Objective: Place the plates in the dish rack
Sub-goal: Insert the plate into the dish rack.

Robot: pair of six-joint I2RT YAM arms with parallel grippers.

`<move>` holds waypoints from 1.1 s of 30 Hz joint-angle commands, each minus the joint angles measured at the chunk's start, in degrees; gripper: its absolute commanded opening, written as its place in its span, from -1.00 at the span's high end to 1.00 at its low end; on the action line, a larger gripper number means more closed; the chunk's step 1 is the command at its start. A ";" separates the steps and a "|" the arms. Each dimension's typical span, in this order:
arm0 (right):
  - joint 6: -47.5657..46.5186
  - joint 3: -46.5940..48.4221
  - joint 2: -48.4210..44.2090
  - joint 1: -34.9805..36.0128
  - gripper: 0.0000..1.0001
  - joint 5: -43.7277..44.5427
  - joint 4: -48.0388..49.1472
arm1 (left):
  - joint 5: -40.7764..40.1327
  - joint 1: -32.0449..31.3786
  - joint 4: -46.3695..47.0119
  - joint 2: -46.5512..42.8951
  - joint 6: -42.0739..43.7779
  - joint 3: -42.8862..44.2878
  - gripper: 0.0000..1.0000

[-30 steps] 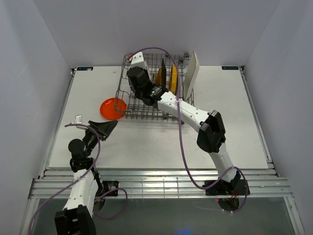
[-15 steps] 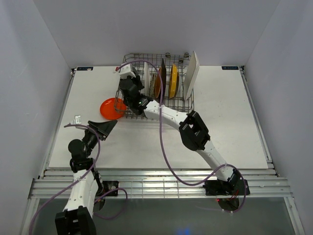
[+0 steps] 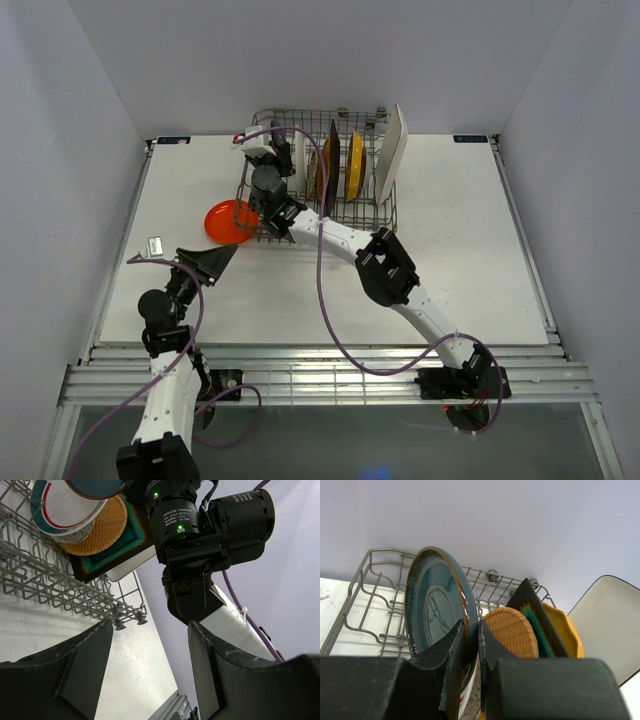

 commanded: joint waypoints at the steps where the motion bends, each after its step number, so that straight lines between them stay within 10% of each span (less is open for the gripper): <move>1: -3.75 3.64 0.31 -0.26 0.84 0.71 10.20 | -0.29 0.31 -0.27 -0.42 -0.31 -10.90 -0.43; 33: 3.89 2.67 5.76 -3.87 0.84 -0.35 4.84 | 0.32 0.31 0.35 1.77 0.31 -10.90 -0.43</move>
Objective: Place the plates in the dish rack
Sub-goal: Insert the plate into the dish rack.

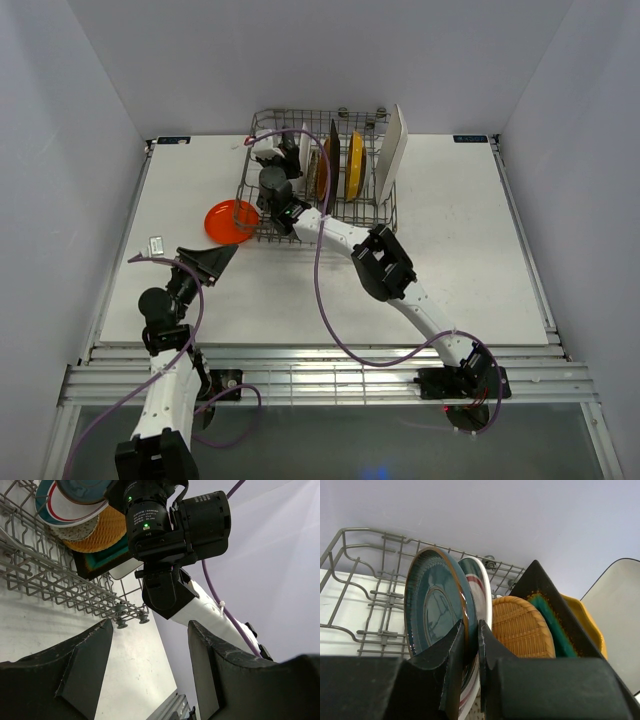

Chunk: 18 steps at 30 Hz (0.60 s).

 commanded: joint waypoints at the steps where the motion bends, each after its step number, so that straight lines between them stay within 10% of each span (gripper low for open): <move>1: 3.83 1.60 1.06 -0.44 0.84 -0.17 1.96 | 0.30 0.23 0.33 0.11 0.33 -10.90 -0.43; 18: 6.64 2.48 4.06 -1.14 0.84 0.00 0.71 | 1.18 0.31 2.00 1.08 -0.19 -11.16 -0.43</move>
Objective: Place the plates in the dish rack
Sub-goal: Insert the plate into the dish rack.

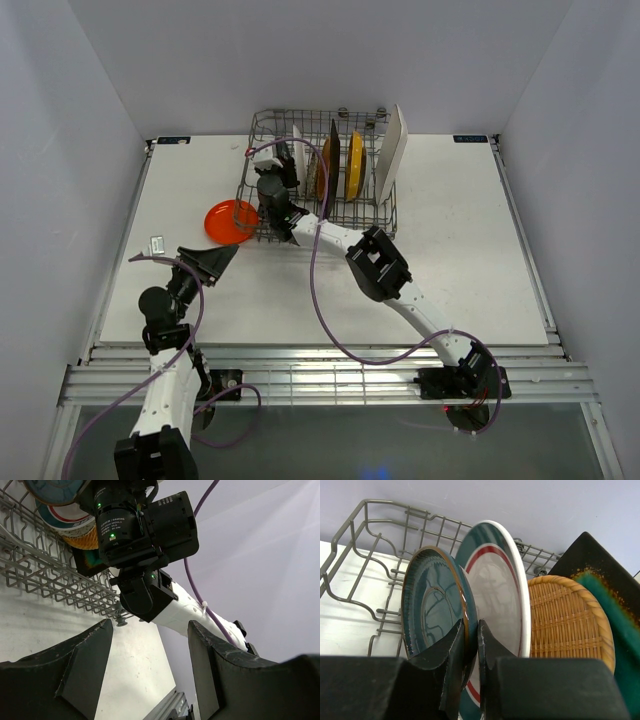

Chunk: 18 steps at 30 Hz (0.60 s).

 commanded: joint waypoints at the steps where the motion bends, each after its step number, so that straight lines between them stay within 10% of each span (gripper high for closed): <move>1: -0.77 2.46 0.21 -0.88 0.84 3.02 3.61 | 0.74 0.31 1.69 0.23 -0.22 -11.16 -0.43; 18: -5.87 1.40 -2.87 -0.79 0.84 3.72 8.09 | 1.27 0.31 2.13 -0.74 -1.01 -11.51 -0.43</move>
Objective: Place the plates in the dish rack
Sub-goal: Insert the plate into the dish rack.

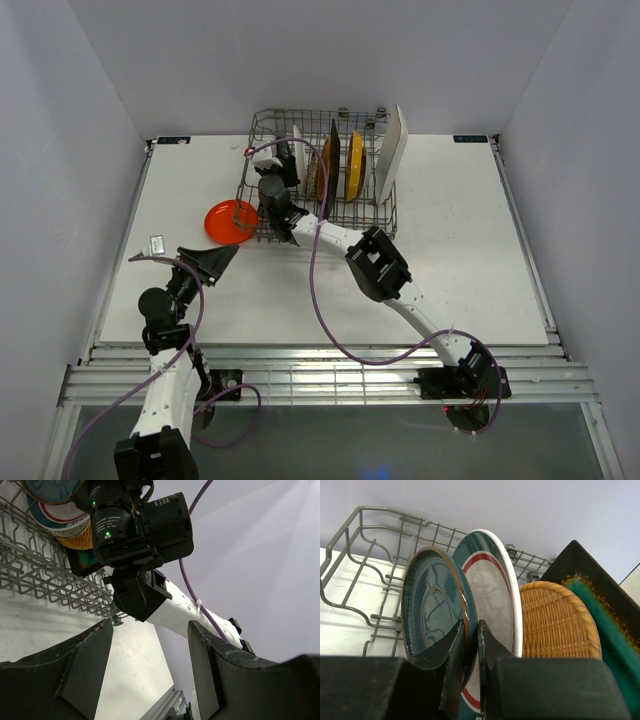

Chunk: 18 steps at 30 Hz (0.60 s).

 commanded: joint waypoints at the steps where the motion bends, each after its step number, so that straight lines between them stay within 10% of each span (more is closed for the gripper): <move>1: -2.61 1.40 -3.17 -0.83 0.85 3.37 5.03 | 0.48 0.31 0.84 -0.76 -0.05 -11.51 -0.43; 18: -7.36 0.52 -2.21 -0.83 0.84 3.99 9.69 | 0.75 0.31 0.84 -0.85 -0.22 -11.51 -0.43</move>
